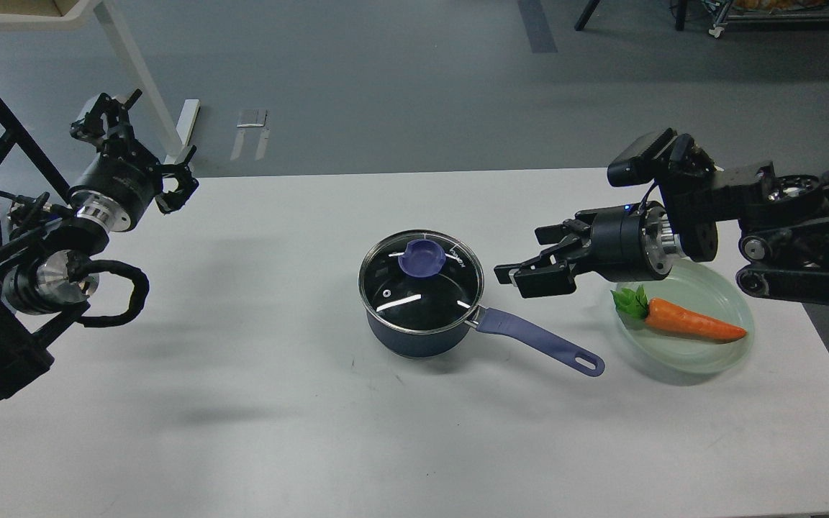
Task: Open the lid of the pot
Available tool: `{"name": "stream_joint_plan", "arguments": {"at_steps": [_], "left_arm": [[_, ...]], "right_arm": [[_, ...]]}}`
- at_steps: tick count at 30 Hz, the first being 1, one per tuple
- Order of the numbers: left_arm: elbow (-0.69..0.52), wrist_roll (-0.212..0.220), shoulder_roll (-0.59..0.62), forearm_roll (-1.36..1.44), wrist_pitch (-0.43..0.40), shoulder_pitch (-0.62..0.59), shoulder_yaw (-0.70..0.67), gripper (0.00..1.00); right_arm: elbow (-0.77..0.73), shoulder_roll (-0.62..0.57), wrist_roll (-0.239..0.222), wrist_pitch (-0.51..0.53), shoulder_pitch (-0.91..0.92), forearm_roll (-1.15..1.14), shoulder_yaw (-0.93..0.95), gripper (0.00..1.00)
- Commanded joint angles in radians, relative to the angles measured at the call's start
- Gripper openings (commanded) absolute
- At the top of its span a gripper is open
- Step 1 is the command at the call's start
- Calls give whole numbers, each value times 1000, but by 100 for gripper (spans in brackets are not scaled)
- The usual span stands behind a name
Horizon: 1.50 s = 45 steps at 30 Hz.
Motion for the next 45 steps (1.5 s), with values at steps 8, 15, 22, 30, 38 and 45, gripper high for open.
{"name": "stream_joint_plan", "arguments": {"at_steps": [8,15,22,30,38,45], "left_arm": [[1,-2,9,0,-2,2,-1,100],[1,-2,12,0,-2,0,-1,100],[0,-2,12,0,-2,0,-1,100],[-81,-3,27,125,1,0,7,100],[-144,-11,27,475,24,-29,7,100],[-235,-15,15,979,118,-80,10,100]], "right_arm": [[-7,117,2,-23,-22,-22,-122,86],[-10,178,-33,-22,-21,-24,-168,70],[-12,189,-59,-23,-8,-22,-180,51],[-6,189,-59,-17,-8,-13,-180,31],[-6,191,-59,-13,-8,-10,-177,23],[-1,191,-58,-11,-8,-11,-177,23]]}}
